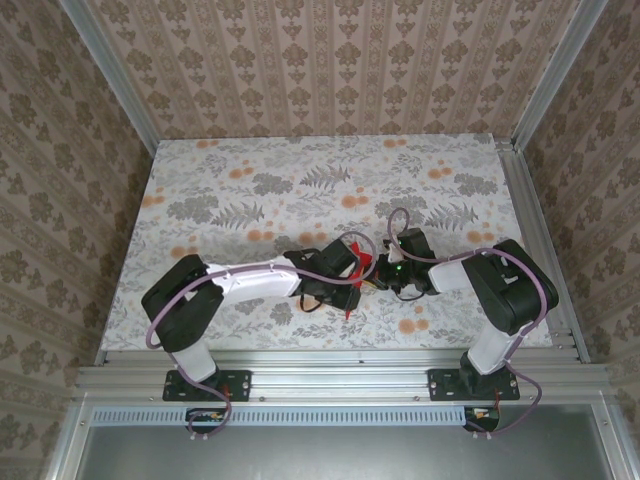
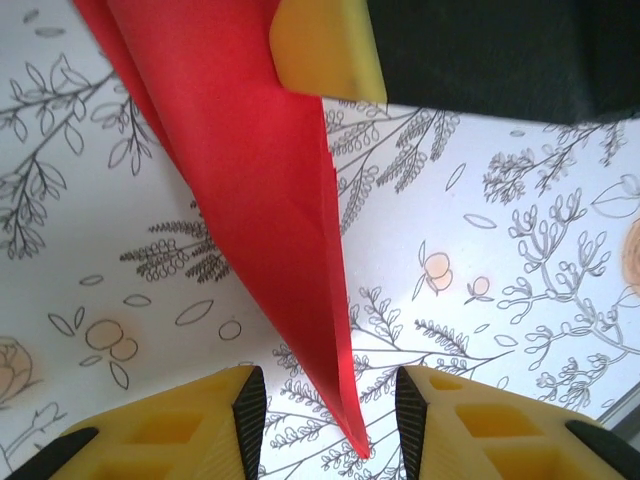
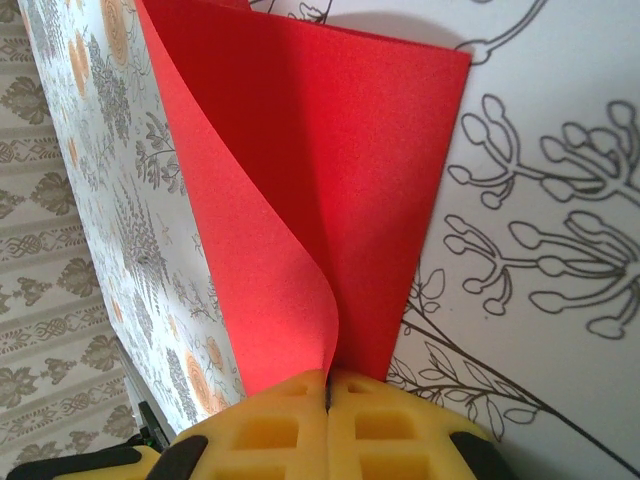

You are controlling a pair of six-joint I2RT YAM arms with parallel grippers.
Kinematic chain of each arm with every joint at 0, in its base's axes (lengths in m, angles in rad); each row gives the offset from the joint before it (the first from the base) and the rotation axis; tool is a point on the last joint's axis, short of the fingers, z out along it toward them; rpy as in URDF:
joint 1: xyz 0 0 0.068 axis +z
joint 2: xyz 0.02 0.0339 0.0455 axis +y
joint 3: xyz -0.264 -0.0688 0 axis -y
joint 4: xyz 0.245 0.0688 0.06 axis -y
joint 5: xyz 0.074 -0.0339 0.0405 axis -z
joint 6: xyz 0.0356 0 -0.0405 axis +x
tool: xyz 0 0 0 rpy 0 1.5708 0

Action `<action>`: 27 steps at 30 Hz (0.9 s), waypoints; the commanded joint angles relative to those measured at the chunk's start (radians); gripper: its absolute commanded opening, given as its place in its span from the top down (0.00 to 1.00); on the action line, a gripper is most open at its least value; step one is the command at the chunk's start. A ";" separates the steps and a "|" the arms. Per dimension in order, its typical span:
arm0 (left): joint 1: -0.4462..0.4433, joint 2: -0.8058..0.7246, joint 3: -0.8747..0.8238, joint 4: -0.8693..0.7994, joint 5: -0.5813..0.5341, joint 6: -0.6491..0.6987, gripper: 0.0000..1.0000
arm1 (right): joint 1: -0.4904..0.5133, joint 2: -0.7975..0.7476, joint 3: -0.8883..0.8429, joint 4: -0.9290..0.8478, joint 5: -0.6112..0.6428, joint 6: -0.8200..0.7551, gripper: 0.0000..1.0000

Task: Fold a paper plane with a square sheet of paper (pick it up from the middle)
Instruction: Fold the wing for the fifth time at the center of the table.

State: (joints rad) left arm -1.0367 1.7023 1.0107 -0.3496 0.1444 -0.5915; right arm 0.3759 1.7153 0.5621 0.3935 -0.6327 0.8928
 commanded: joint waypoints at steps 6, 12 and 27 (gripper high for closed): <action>-0.033 0.047 0.012 -0.034 -0.084 -0.040 0.59 | 0.003 0.021 0.013 -0.019 0.025 -0.012 1.00; -0.041 0.076 0.017 -0.042 -0.089 -0.027 0.63 | 0.003 0.013 0.018 -0.022 0.021 -0.011 1.00; -0.075 0.143 0.059 -0.185 -0.215 0.055 0.70 | 0.003 -0.031 0.038 -0.103 0.043 -0.054 1.00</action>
State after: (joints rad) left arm -1.1011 1.7992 1.0679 -0.4446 -0.0174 -0.5774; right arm 0.3759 1.7126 0.5793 0.3550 -0.6250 0.8753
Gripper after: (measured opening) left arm 0.296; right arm 0.065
